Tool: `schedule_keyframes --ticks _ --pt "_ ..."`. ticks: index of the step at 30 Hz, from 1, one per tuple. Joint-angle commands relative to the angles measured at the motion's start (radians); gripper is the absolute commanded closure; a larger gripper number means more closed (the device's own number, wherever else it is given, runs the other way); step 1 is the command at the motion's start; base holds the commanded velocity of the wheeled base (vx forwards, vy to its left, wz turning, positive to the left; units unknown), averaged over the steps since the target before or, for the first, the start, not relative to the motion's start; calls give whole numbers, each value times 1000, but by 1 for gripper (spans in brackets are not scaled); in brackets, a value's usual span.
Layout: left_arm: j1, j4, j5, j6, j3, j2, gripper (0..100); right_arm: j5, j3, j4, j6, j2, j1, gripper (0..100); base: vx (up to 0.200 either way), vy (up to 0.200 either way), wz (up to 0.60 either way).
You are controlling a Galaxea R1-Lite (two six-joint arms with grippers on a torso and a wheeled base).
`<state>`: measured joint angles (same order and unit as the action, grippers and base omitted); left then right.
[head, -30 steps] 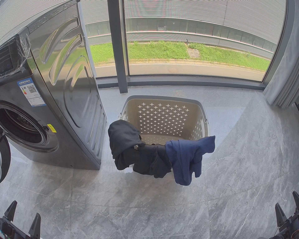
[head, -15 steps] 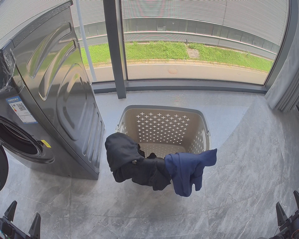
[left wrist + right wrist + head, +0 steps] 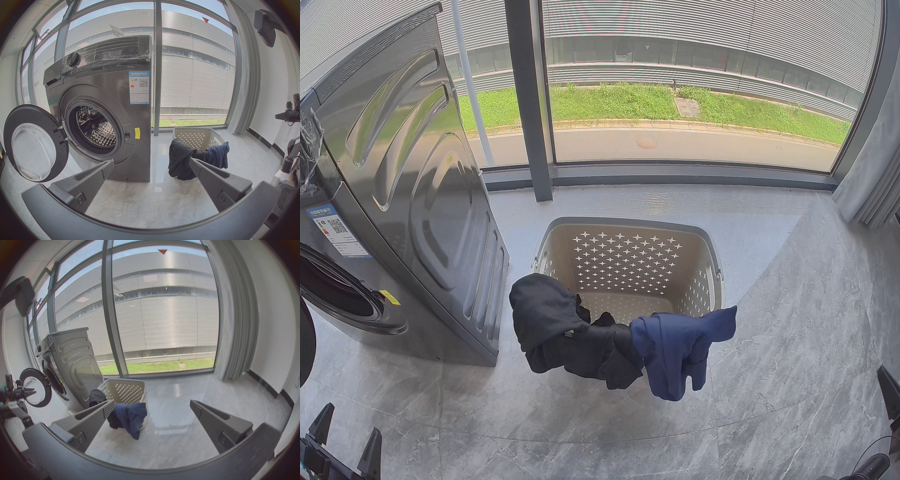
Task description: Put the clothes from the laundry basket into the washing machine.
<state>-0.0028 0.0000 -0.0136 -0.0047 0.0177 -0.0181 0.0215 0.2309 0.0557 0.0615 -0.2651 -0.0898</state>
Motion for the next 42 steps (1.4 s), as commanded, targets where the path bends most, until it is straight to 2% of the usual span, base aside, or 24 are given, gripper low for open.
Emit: schedule_keyframes --ticks 1,2,4,8,9,14,22,25,31,40,42 --pt "0 0 0 0 -18 17 0 26 -8 200 133 -629 -154 0 0 0 0" --pt "0 0 0 0 -18 17 0 26 -8 200 133 -629 -154 0 0 0 0" --pt "0 0 0 0 -18 17 0 26 -16 299 149 -789 -163 0 0 0 0" --pt "0 0 0 0 -18 17 0 23 -13 383 175 -925 -185 0 0 0 0" --pt "0 0 0 0 -18 17 0 21 -13 446 199 -999 -206 0 0 0 0" --pt "0 0 0 0 -18 17 0 11 -7 575 215 -1185 -228 0 0 0 0" --pt "0 0 0 -1 -18 17 0 -49 4 768 230 -1399 -289 0 0 0 0" --pt "0 0 0 -3 -18 17 0 -66 19 816 251 -1471 -323 0 0 0 0" --pt "0 0 -2 -5 -18 17 0 -71 82 898 261 -1593 -338 0 0 0 0" --pt "0 -2 -2 -6 -18 17 0 -72 162 909 276 -1691 -372 0 0 0 0" --pt "0 0 -2 -6 -18 17 0 -100 200 909 290 -1726 -386 0 0 0 0"
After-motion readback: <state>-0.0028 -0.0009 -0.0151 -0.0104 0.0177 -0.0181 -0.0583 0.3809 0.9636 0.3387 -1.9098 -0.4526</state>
